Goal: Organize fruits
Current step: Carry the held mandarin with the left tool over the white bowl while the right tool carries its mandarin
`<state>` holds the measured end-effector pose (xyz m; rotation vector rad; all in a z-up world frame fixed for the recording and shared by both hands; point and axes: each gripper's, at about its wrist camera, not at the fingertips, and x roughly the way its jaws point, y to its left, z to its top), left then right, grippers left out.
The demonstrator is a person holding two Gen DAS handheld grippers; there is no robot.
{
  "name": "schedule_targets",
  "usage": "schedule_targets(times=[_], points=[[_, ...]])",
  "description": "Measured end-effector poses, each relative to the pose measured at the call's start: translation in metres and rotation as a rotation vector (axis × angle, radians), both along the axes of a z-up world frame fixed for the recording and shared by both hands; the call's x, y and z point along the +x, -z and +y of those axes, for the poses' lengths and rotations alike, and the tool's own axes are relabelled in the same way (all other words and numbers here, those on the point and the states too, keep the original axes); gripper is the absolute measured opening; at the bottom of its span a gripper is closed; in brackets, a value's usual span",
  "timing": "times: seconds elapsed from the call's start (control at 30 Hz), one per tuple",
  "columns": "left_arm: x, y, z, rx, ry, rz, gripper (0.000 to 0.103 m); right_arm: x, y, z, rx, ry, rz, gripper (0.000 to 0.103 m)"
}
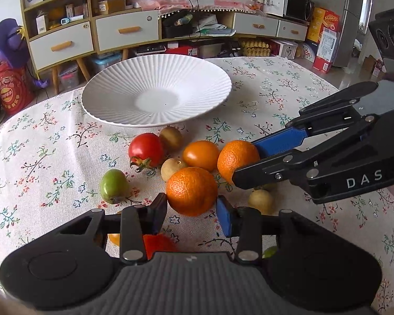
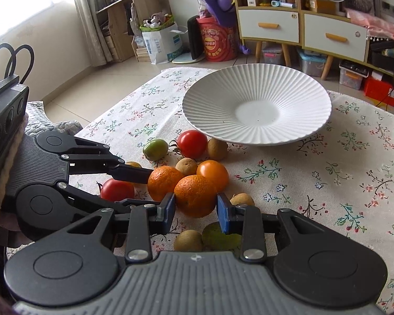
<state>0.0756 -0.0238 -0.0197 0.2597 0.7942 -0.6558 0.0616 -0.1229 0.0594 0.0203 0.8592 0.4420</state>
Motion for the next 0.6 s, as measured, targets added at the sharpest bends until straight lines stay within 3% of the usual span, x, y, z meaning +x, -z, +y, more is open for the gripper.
schedule_targets(times=[0.37,0.5,0.6], points=[[0.005,-0.024,-0.002,-0.049,-0.025,-0.013,0.029,0.010,-0.017,-0.006,0.014,0.062,-0.054,0.031],[0.009,-0.035,-0.007,-0.079,-0.038,-0.034,0.005,0.018,-0.021,-0.009,0.033,0.091,-0.071,0.031],[0.008,-0.032,-0.013,-0.038,-0.018,-0.043,0.006,0.023,-0.018,-0.013,0.042,0.125,-0.062,0.031]])
